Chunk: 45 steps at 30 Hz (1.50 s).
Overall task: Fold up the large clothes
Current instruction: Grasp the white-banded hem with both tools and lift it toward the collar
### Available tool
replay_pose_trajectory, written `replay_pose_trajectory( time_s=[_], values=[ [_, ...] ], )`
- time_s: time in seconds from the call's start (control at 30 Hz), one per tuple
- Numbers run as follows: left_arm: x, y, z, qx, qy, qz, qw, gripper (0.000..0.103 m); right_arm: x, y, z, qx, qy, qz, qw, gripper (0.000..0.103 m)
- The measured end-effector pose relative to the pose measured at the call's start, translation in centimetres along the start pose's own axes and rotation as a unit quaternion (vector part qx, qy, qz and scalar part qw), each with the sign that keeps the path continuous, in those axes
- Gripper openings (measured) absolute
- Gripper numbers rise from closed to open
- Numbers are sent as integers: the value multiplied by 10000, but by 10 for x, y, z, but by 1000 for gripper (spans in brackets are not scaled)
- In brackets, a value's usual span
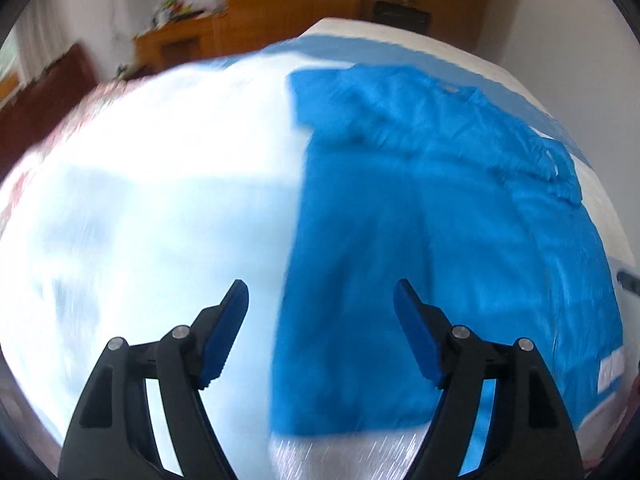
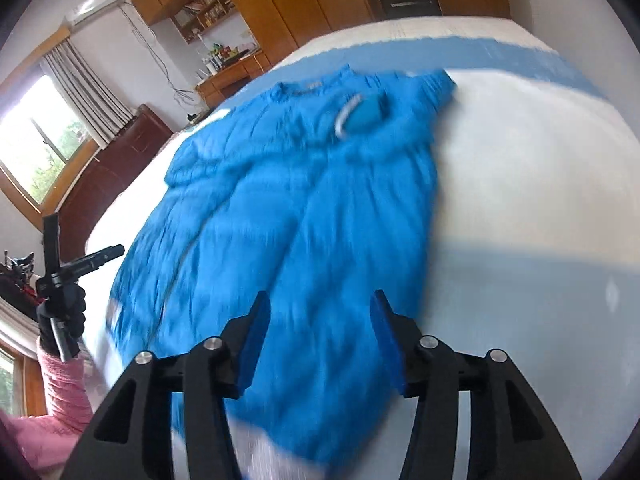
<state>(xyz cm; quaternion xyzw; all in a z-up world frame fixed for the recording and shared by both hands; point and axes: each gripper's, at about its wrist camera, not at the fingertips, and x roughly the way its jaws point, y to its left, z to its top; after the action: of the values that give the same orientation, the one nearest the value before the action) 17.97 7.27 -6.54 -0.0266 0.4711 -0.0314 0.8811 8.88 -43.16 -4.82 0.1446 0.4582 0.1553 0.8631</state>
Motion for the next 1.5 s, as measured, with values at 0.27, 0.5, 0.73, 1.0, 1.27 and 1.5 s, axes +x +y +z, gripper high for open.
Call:
replay_pose_trajectory(
  time_s=[0.27,0.5,0.73,1.0,1.27,1.5],
  values=[
    [-8,21,-60,-471,367,-233,9979,79,-19,-6,-66,305,191,181,9992,57],
    [-12,16,-79,-610,372,-437,9965,83,-15,4,-87,227,293,295,9989,59],
    [-11,3,-83,-638,447,-666,9947,75,-8,16,-95,30,312,418,9986,40],
    [-16,1,-84,-692,377,-371,9962,28,-5,9,-90,214,336,850,9956,14],
    [-32,7,-86,-653,180,-514,9964,12,-18,19,-96,-130,186,788,9966,12],
    [-33,21,-94,-857,228,-777,9930,12,-25,21,-104,-489,296,815,9950,12]
  ],
)
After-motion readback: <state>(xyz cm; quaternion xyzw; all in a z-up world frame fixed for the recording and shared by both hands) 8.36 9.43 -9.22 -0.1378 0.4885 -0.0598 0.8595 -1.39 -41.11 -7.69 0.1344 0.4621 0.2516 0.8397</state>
